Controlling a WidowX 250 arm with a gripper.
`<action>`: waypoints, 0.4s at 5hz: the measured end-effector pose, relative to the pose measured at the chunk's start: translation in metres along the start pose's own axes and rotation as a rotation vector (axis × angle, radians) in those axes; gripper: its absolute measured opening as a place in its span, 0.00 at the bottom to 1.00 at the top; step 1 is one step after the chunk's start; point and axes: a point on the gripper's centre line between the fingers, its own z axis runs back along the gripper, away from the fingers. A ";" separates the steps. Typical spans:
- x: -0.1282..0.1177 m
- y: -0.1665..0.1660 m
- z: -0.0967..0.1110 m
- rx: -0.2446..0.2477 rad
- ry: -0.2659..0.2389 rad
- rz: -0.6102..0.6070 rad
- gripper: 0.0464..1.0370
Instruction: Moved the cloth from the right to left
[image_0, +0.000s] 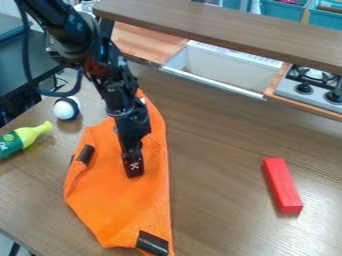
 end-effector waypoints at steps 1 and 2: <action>0.016 -0.003 -0.001 -0.008 -0.006 0.028 0.96; 0.028 -0.007 -0.002 -0.021 -0.012 0.052 0.96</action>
